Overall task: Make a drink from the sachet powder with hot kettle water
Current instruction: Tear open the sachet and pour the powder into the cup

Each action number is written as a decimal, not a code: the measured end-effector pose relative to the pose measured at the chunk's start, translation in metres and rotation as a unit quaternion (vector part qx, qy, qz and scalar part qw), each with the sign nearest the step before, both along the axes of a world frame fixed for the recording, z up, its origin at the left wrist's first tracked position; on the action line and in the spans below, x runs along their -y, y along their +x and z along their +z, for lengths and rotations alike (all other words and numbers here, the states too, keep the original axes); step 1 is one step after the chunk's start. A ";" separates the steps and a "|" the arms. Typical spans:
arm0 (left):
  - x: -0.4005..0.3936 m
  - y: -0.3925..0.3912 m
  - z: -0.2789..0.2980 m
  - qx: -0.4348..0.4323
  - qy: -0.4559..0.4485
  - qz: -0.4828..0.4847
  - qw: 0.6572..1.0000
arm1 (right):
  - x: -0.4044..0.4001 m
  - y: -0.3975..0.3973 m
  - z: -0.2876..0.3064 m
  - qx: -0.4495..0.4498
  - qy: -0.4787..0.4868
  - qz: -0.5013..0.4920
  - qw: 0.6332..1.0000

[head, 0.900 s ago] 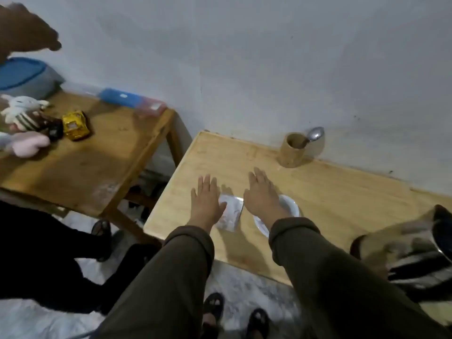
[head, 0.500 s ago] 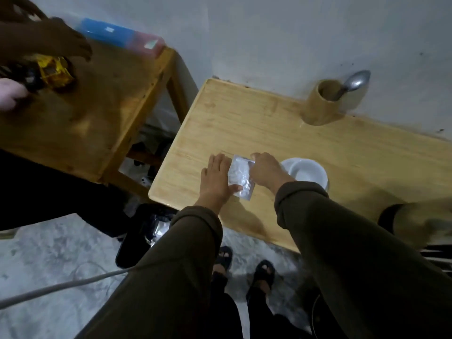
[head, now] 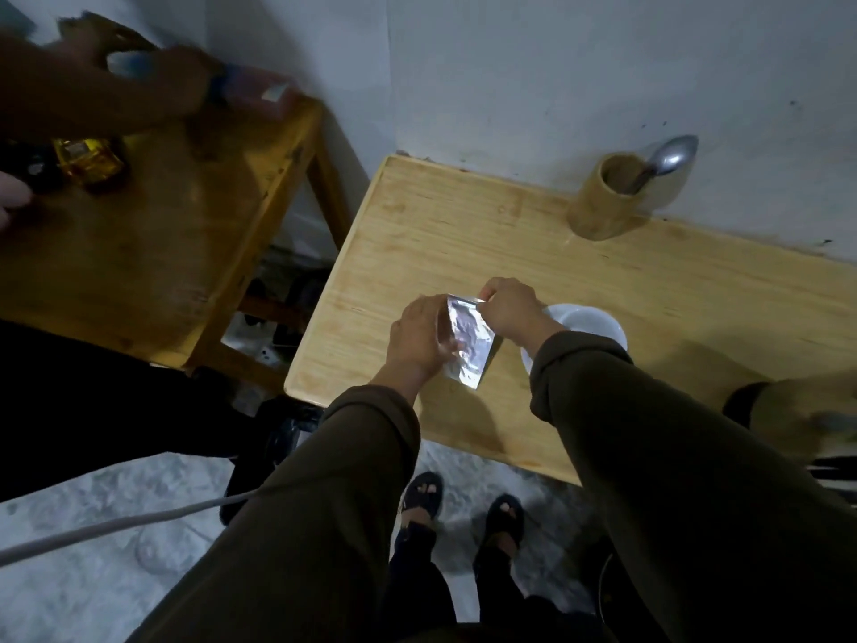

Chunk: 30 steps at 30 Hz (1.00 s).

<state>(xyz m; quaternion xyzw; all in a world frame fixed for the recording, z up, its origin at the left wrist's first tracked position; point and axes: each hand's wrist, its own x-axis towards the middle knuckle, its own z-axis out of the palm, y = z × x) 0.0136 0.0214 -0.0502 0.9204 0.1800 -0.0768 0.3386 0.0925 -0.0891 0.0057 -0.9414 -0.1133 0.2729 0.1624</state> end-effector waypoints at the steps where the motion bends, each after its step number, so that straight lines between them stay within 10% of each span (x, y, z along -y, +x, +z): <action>1: 0.000 0.003 0.004 0.009 -0.052 0.033 0.998 | 0.001 0.002 0.004 -0.004 0.018 -0.015 1.000; 4: -0.002 0.014 0.021 0.043 -0.161 0.099 0.981 | 0.006 0.006 0.019 -0.012 0.063 -0.062 0.996; 30: 0.079 0.051 0.163 0.157 -0.229 -0.072 0.958 | 0.097 -0.010 0.167 0.157 0.197 -0.105 0.962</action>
